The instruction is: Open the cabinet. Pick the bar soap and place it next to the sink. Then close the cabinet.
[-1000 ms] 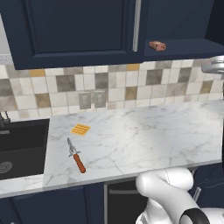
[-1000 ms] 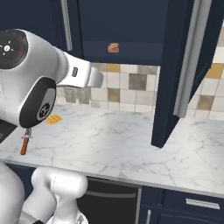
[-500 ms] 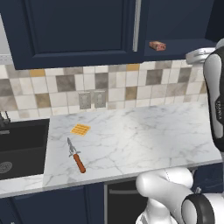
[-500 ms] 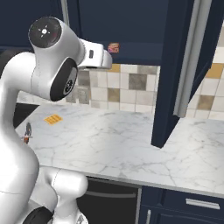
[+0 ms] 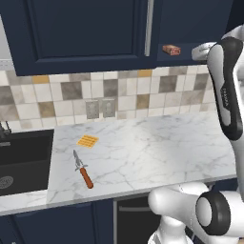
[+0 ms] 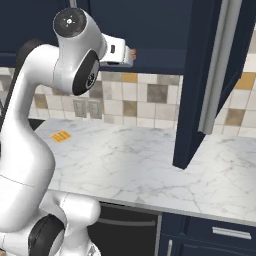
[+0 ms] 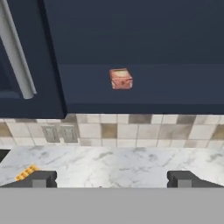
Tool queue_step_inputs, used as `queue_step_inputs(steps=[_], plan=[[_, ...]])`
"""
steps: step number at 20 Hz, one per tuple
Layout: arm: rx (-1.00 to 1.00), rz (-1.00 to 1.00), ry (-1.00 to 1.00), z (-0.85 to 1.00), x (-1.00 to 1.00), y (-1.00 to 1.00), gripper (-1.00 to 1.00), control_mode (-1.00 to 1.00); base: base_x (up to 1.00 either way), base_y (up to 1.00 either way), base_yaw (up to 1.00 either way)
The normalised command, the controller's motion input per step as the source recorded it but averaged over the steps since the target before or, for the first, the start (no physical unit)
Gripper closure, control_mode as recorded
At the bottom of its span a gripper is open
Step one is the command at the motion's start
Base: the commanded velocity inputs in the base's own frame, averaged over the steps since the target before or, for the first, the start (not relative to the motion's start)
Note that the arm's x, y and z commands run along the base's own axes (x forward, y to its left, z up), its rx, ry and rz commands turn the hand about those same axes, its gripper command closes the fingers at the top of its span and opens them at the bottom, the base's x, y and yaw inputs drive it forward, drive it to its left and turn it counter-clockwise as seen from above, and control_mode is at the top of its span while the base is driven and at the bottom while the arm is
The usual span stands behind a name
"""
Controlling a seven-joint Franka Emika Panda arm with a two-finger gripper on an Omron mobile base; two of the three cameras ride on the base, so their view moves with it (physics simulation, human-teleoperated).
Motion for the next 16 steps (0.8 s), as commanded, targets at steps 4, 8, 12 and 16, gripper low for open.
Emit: queue_step_inputs(steps=[4,8,12,16], plan=[[0.0,0.04,0.02,0.0,0.33,0.0,-1.0,-1.0,0.0,0.0,0.0],[0.02,0.1,0.0,0.0,0.65,-0.02,-1.0,-1.0,0.0,0.0,0.0],[0.02,0.12,0.0,0.0,0.87,0.0,-1.0,-1.0,0.0,0.0,0.0],[0.0,0.1,0.01,0.0,0.79,-0.01,-1.0,-1.0,0.0,0.0,0.0]])
